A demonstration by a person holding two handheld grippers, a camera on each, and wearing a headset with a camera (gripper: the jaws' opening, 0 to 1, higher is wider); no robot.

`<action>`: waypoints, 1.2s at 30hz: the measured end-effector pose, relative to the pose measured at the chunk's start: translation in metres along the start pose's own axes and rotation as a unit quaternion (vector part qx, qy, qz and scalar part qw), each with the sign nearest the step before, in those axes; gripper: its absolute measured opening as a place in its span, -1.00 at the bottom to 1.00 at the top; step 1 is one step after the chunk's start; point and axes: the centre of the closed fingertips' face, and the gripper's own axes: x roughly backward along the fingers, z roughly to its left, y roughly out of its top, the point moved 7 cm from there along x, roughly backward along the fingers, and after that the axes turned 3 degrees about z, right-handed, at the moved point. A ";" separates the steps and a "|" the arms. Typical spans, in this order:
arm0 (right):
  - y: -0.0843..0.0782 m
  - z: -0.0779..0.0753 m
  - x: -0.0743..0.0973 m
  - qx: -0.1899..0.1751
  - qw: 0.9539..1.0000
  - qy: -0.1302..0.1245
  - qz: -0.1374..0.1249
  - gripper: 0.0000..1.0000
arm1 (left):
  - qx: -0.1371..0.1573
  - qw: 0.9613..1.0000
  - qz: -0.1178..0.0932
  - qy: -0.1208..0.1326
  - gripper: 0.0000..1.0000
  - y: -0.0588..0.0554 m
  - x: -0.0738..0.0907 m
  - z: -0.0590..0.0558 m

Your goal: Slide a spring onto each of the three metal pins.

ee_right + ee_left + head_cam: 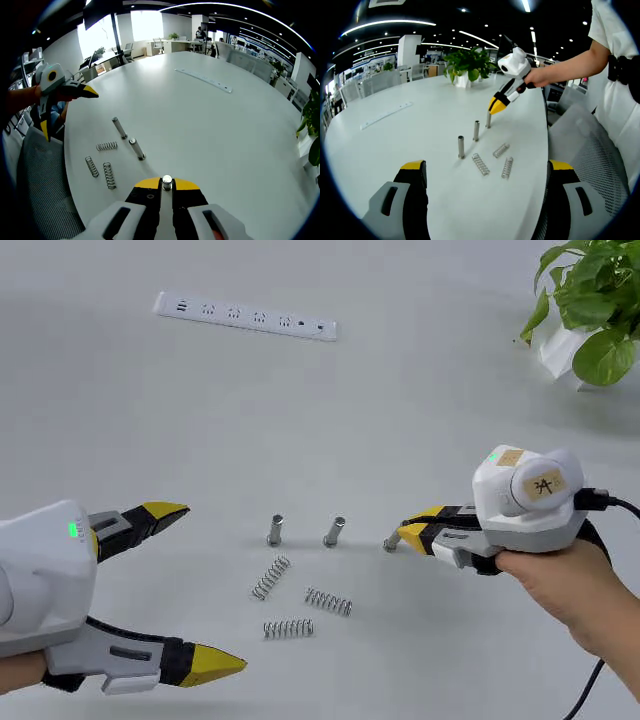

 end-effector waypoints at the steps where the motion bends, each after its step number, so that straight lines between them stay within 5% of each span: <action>1: 0.000 0.000 0.000 0.001 1.000 0.000 0.000 -0.91 | 0.000 1.000 0.000 -0.001 0.98 0.000 0.000 0.000; 36: 0.002 0.002 0.001 0.003 1.000 0.001 -0.008 -0.80 | -0.003 1.000 -0.001 -0.005 0.98 0.003 -0.002 0.000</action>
